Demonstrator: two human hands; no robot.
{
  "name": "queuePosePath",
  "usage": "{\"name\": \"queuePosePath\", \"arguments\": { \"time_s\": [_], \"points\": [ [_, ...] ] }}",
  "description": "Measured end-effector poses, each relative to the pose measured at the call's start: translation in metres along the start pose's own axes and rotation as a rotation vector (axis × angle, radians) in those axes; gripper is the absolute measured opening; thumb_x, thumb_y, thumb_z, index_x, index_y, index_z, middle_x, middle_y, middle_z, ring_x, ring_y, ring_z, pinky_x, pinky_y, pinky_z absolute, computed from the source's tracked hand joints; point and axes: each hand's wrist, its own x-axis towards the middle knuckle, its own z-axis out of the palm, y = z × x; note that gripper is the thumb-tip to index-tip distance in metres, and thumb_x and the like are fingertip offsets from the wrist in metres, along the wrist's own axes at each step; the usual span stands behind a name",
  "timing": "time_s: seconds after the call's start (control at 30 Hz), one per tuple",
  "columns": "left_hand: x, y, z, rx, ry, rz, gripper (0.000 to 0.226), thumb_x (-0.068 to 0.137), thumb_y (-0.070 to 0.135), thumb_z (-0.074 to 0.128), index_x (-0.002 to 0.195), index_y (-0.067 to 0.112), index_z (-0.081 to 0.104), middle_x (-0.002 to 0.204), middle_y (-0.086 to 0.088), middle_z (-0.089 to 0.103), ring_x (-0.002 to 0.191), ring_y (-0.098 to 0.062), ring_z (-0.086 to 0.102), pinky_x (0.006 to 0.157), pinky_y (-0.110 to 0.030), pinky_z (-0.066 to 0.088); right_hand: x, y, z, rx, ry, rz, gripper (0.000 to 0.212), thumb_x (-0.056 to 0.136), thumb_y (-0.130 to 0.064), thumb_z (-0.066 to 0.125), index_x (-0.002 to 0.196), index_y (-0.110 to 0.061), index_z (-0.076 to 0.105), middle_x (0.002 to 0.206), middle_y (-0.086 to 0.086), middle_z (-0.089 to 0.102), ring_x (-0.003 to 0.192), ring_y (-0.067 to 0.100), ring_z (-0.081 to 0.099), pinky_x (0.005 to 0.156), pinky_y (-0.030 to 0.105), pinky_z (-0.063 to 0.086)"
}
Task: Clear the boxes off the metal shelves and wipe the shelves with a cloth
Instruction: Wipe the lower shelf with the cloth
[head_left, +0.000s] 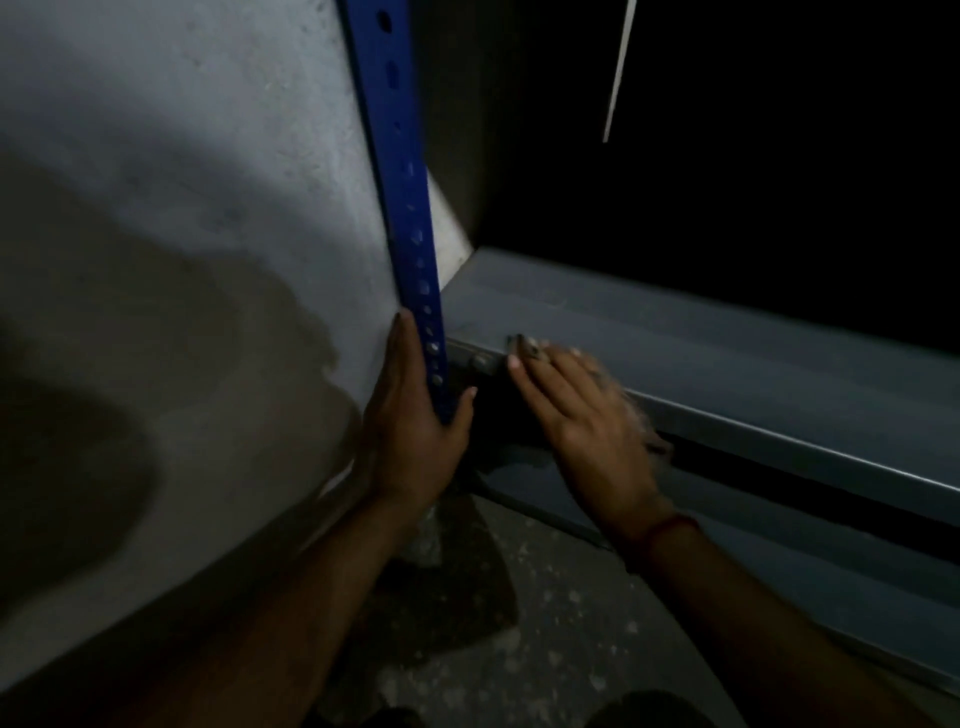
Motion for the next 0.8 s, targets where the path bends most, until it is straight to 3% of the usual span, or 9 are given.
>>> {"name": "queuePosePath", "arguments": {
  "time_s": [0.1,0.2,0.27,0.37,0.43,0.5,0.6,0.7,0.8],
  "points": [
    [-0.001,0.010,0.004,-0.043,0.095,-0.072,0.078,0.094,0.015,0.054,0.160,0.017,0.013,0.165,-0.005,0.024,0.150,-0.018,0.027,0.118,-0.048,0.034,0.038,-0.027,0.024,0.040,-0.012,-0.058,0.062,0.079,-0.005,0.079,0.137,0.000,0.057,0.143,0.020,0.054,0.132,0.035,0.052,0.115,0.045,0.032],
    [0.001,0.023,0.003,-0.219,0.136,-0.159,0.069,0.097,-0.003,0.044,0.159,0.011,0.018,0.161,-0.008,0.033,0.148,-0.015,0.033,0.119,-0.042,0.033,0.048,-0.026,0.022,0.200,-0.007,-0.059,0.054,0.082,-0.003,0.076,0.134,-0.001,0.059,0.141,0.018,0.056,0.130,0.036,0.053,0.111,0.052,0.040],
    [0.004,0.028,0.007,-0.255,0.209,-0.182,0.058,0.101,0.006,0.046,0.156,0.009,0.027,0.157,-0.011,0.039,0.145,-0.020,0.038,0.118,-0.036,0.034,0.053,-0.024,0.007,0.342,0.084,-0.093,0.048,0.089,-0.005,0.070,0.136,-0.002,0.058,0.143,0.016,0.055,0.133,0.034,0.051,0.110,0.053,0.041],
    [0.007,0.033,0.014,-0.241,0.341,-0.135,0.061,0.103,0.054,0.036,0.145,0.011,0.042,0.151,-0.014,0.045,0.141,-0.021,0.042,0.118,-0.037,0.033,0.108,-0.036,-0.034,0.385,0.357,-0.135,0.037,0.096,-0.013,0.064,0.131,0.000,0.061,0.138,0.019,0.057,0.133,0.034,0.048,0.110,0.054,0.039],
    [0.006,0.036,0.015,-0.233,0.339,-0.168,0.054,0.102,0.044,0.042,0.142,0.008,0.048,0.147,-0.010,0.050,0.135,-0.015,0.045,0.116,-0.032,0.035,0.160,-0.038,-0.050,0.304,0.488,-0.088,0.036,0.097,-0.017,0.061,0.129,0.000,0.063,0.136,0.020,0.059,0.133,0.036,0.043,0.111,0.057,0.038],
    [0.003,0.038,0.015,-0.303,0.303,-0.210,0.049,0.097,0.020,0.053,0.142,0.001,0.048,0.142,-0.008,0.053,0.126,-0.006,0.048,0.109,-0.014,0.036,0.195,-0.033,-0.052,0.115,0.526,-0.111,0.038,0.097,-0.019,0.059,0.130,0.000,0.062,0.137,0.019,0.058,0.136,0.037,0.042,0.115,0.054,0.030],
    [0.006,0.037,0.015,-0.392,0.296,-0.274,0.041,0.095,-0.006,0.052,0.136,-0.005,0.050,0.135,-0.014,0.058,0.122,-0.012,0.055,0.094,-0.002,0.038,0.193,-0.023,-0.036,-0.060,0.407,-0.224,0.049,0.097,-0.027,0.054,0.137,0.002,0.055,0.143,0.021,0.053,0.139,0.039,0.043,0.118,0.056,0.022],
    [0.006,0.034,0.019,-0.384,0.311,-0.403,0.032,0.094,-0.005,0.055,0.126,-0.005,0.059,0.122,-0.016,0.066,0.114,-0.024,0.062,0.085,-0.003,0.043,0.155,-0.014,-0.009,-0.025,0.289,-0.339,0.050,0.097,-0.027,0.057,0.138,0.001,0.054,0.147,0.020,0.049,0.141,0.039,0.040,0.122,0.054,0.016],
    [0.005,0.036,0.017,-0.318,0.319,-0.457,0.027,0.094,0.000,0.060,0.119,-0.001,0.066,0.119,-0.013,0.068,0.111,-0.023,0.062,0.093,-0.015,0.046,0.108,-0.012,0.025,-0.130,0.113,-0.517,0.043,0.086,-0.010,0.073,0.128,-0.005,0.065,0.145,0.018,0.052,0.138,0.037,0.045,0.119,0.055,0.024]
  ]
}}
